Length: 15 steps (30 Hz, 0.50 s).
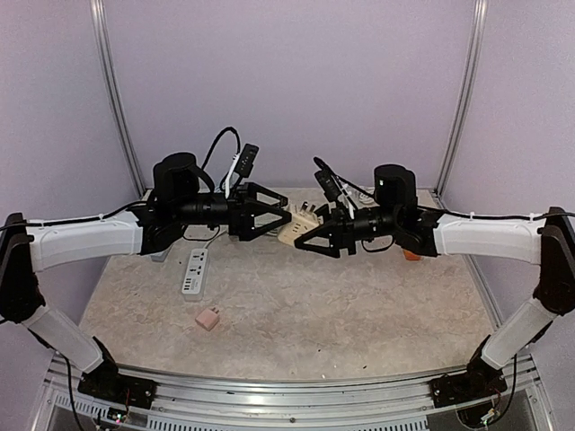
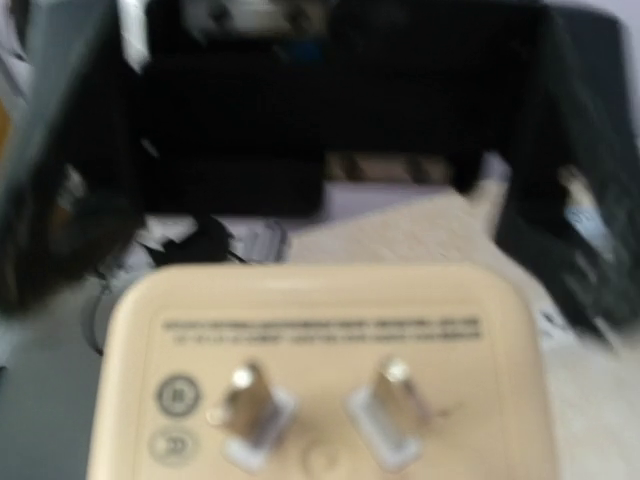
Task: Insert the plug
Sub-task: Pass from the left arm to the right, then pass from the right arm to the left
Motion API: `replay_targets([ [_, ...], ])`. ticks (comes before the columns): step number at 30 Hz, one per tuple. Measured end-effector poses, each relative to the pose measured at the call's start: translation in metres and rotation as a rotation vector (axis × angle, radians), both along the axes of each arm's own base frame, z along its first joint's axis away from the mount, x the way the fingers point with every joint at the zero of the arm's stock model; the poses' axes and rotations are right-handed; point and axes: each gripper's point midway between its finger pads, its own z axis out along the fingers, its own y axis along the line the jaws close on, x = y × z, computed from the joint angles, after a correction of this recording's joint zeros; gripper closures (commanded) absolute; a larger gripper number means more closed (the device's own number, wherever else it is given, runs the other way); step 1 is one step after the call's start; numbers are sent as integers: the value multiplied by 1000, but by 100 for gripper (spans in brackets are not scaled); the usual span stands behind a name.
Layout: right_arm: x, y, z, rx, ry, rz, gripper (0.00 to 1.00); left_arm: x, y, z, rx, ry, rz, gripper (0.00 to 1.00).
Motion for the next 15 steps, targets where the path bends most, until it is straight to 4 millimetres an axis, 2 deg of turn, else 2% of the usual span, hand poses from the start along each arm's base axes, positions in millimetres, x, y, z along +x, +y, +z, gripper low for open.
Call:
replay_targets([
  [4,8,-6,-11,-137,-37,-69,97,5,25,5,36,19,60,1],
  [7,9,-14,-20,-243,-57,-102,98,2,36,11,70,10,78,1],
  [11,7,-25,-35,-355,-57,-108,100,-9,36,6,131,-5,53,1],
  [15,-5,-35,-54,-440,-30,-75,100,-22,25,-4,210,-4,-4,1],
])
